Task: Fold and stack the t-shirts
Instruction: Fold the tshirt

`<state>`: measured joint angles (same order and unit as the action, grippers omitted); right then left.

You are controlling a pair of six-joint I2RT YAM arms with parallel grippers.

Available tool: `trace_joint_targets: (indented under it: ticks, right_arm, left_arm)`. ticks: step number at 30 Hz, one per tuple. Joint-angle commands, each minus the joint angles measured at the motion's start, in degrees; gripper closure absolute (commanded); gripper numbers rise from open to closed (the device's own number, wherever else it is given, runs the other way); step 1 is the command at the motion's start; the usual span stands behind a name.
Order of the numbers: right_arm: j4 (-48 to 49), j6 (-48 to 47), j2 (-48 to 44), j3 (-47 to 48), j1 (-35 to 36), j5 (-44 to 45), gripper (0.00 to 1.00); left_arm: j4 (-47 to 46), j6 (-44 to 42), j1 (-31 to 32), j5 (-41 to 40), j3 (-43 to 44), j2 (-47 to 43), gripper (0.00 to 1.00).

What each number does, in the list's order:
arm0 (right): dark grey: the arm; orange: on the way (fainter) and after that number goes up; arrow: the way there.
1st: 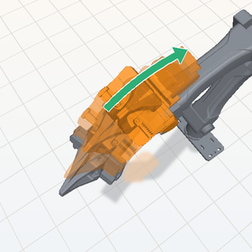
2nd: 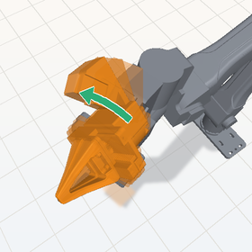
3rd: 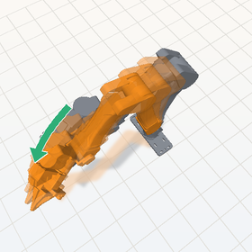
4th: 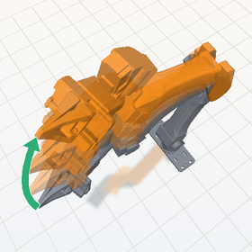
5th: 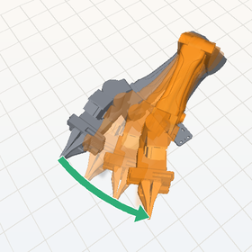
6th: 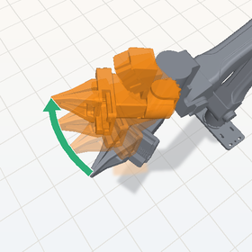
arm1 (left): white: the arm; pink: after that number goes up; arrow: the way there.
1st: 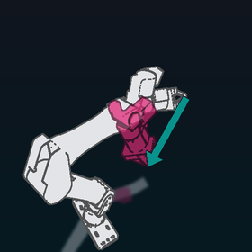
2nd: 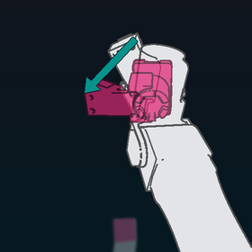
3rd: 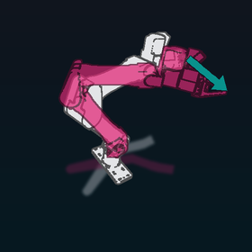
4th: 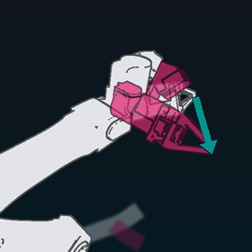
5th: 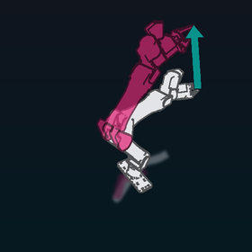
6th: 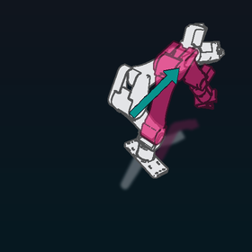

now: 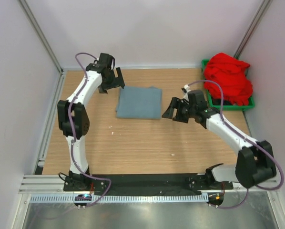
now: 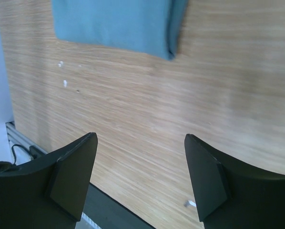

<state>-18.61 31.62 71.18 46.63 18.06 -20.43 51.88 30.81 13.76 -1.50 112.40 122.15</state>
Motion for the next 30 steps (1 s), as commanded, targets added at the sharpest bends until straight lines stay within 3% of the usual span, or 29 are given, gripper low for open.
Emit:
trace_joint_targets:
  ticks: [1,6,10,14,23,30]
  right_arm:
    - [7.18,1.69,10.07,11.18,4.33,-0.93,0.26]
    - [11.39,3.19,25.48,24.0,4.26,-3.92,0.44]
    - [15.26,4.51,38.38,28.42,2.59,-6.99,0.56]
    - [17.03,5.04,45.08,27.99,-0.48,-8.84,0.63]
    - [20.37,5.91,40.63,13.85,-1.46,-5.85,0.65]
    - [14.94,4.25,29.39,5.93,0.48,0.99,0.61]
  left_arm:
    - [-5.55,-1.1,1.53,-0.19,-2.09,-7.71,0.0]
    - [-7.66,-1.71,3.9,9.38,-3.84,-4.03,0.0]
    - [-12.93,-0.58,4.52,14.05,-9.02,-2.62,0.01]
    - [-14.26,-0.31,4.61,13.37,-11.67,-0.69,0.0]
    - [-17.95,2.06,5.22,10.55,-25.72,-2.87,0.01]
    - [-17.43,3.12,7.6,7.13,-39.52,-15.78,0.0]
